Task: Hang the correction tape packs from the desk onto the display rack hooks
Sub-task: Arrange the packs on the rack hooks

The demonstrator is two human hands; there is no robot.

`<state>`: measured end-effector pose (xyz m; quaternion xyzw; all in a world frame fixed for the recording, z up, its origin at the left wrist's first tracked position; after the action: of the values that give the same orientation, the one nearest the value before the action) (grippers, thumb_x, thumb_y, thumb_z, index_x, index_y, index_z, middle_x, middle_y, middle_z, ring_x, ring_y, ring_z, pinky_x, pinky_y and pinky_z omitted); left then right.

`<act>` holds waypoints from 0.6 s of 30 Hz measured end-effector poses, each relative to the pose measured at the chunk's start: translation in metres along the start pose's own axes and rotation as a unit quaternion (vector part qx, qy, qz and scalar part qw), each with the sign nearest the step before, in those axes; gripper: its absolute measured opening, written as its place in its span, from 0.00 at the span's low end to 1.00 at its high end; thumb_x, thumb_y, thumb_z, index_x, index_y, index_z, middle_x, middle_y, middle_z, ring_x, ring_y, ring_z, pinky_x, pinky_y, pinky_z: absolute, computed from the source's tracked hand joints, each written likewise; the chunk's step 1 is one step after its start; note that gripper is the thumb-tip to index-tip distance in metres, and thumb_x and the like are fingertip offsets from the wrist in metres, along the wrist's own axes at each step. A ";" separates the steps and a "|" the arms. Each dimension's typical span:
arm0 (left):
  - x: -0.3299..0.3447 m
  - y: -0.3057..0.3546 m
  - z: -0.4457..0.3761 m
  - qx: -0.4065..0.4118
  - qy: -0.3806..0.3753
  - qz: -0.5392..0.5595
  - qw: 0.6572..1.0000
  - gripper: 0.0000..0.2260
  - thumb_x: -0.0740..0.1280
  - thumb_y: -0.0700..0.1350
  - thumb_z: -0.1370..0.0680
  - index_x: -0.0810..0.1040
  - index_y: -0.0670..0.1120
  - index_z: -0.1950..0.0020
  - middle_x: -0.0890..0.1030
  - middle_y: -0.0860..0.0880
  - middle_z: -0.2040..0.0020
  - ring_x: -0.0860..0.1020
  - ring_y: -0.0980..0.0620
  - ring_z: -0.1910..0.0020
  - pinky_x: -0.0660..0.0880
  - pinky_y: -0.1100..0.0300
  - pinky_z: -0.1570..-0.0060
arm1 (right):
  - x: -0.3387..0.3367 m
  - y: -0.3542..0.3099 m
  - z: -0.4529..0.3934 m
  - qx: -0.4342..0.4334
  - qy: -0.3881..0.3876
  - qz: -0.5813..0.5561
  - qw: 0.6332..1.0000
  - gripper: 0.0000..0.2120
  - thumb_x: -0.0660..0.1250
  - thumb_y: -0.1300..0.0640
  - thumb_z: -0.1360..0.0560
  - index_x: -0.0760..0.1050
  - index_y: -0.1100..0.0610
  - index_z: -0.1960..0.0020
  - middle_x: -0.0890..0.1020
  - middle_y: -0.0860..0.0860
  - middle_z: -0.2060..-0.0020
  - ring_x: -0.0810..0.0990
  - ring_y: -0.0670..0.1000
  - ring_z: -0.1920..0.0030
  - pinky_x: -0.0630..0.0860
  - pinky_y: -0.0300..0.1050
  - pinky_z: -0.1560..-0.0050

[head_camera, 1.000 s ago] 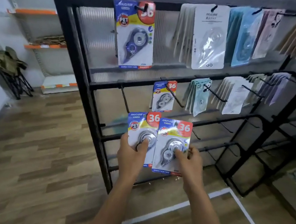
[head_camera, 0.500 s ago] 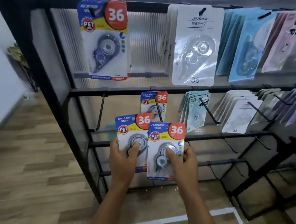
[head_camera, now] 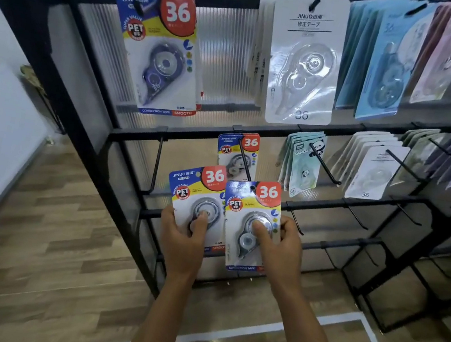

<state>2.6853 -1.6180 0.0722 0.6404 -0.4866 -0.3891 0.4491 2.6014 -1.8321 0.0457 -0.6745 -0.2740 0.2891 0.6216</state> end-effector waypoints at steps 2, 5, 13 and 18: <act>0.001 0.005 0.000 0.013 -0.001 -0.001 1.000 0.13 0.70 0.34 0.26 0.71 0.42 0.45 0.78 0.54 0.53 0.79 0.70 0.56 0.73 0.77 0.63 | 0.000 0.001 -0.003 0.000 -0.001 0.005 1.000 0.12 0.72 0.54 0.28 0.73 0.56 0.49 0.82 0.46 0.58 0.82 0.43 0.57 0.79 0.39 0.59; -0.001 0.007 -0.003 0.014 0.003 -0.007 1.000 0.14 0.71 0.38 0.25 0.71 0.42 0.43 0.79 0.54 0.52 0.80 0.65 0.56 0.75 0.74 0.64 | 0.004 0.003 -0.011 0.000 0.003 0.028 1.000 0.10 0.72 0.55 0.28 0.72 0.55 0.52 0.80 0.43 0.61 0.80 0.36 0.61 0.75 0.31 0.66; -0.005 0.012 -0.014 0.005 0.023 -0.039 0.999 0.13 0.71 0.41 0.25 0.70 0.46 0.46 0.76 0.59 0.54 0.76 0.75 0.57 0.70 0.80 0.66 | 0.048 0.002 -0.084 0.007 -0.031 0.134 0.991 0.12 0.67 0.53 0.23 0.66 0.57 0.48 0.76 0.50 0.57 0.75 0.50 0.57 0.69 0.41 0.59; 0.013 0.008 -0.021 -0.044 -0.064 0.007 0.997 0.14 0.71 0.44 0.25 0.72 0.45 0.44 0.80 0.53 0.49 0.80 0.58 0.51 0.79 0.66 0.59 | 0.072 -0.005 -0.135 0.024 -0.059 0.215 0.974 0.15 0.66 0.50 0.23 0.66 0.59 0.45 0.75 0.51 0.58 0.73 0.51 0.61 0.64 0.41 0.65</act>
<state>2.7056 -1.6275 0.0847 0.5902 -0.5011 -0.4476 0.4475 2.7485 -1.8710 0.0553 -0.6845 -0.1518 0.4622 0.5430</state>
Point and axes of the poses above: each hand's wrist, its own z-axis away from the middle knuckle, its own x-axis out of the palm, y = z × x, the point moved 9 cm from there along -z, towards the middle knuckle
